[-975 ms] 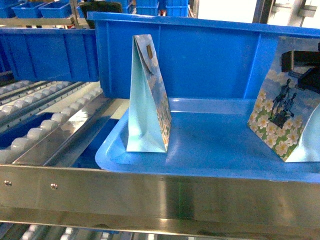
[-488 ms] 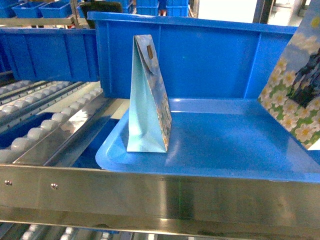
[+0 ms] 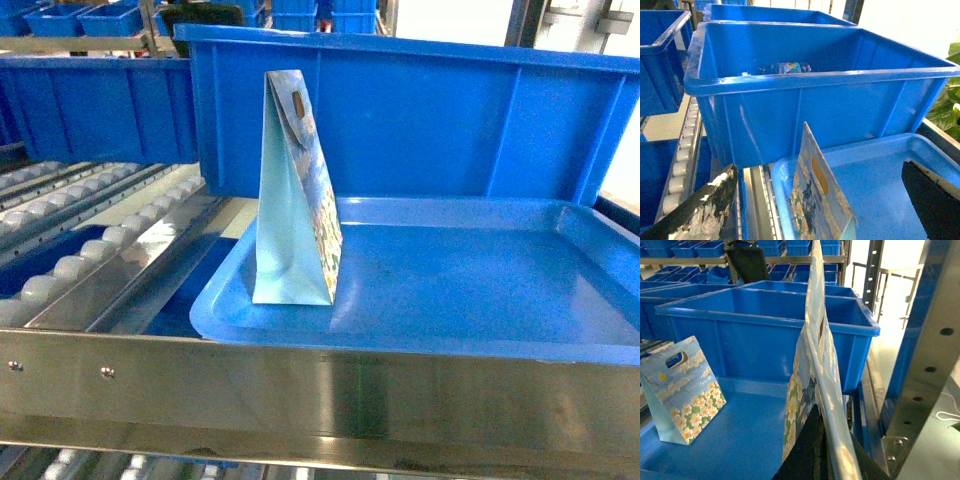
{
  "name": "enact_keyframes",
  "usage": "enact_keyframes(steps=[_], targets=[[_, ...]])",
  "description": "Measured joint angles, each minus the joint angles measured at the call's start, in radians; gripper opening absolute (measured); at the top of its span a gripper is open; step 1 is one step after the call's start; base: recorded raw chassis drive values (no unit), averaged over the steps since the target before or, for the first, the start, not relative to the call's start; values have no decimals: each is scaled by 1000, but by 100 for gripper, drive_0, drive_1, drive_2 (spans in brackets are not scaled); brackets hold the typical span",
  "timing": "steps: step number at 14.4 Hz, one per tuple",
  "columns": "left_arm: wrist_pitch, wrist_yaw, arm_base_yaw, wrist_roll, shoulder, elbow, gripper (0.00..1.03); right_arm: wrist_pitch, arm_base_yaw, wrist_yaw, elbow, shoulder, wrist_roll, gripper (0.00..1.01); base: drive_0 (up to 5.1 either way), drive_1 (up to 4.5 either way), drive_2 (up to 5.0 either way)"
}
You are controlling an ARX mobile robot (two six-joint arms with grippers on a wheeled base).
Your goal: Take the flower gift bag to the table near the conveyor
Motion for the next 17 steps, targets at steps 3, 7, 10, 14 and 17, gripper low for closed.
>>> enact_keyframes(steps=[3,7,10,14,17], targets=[[0,0,0,0,0,0,98,-46,5,13,-39,-149,-55,2,0,0,0],[6,-10,-8,0,2,0,98,-50,4,15,-42,-146,-75,2,0,0,0],[-8,-65,-81,-18,79,42,98,-49,4,17,-42,-146,-83,2,0,0,0],[-58,-133,-162,-51,224,126,98,-48,4,17,-42,-146,-84,2,0,0,0],[-92,-223,-172,-87,288,149,98,-48,4,17,-42,-146,-84,2,0,0,0]])
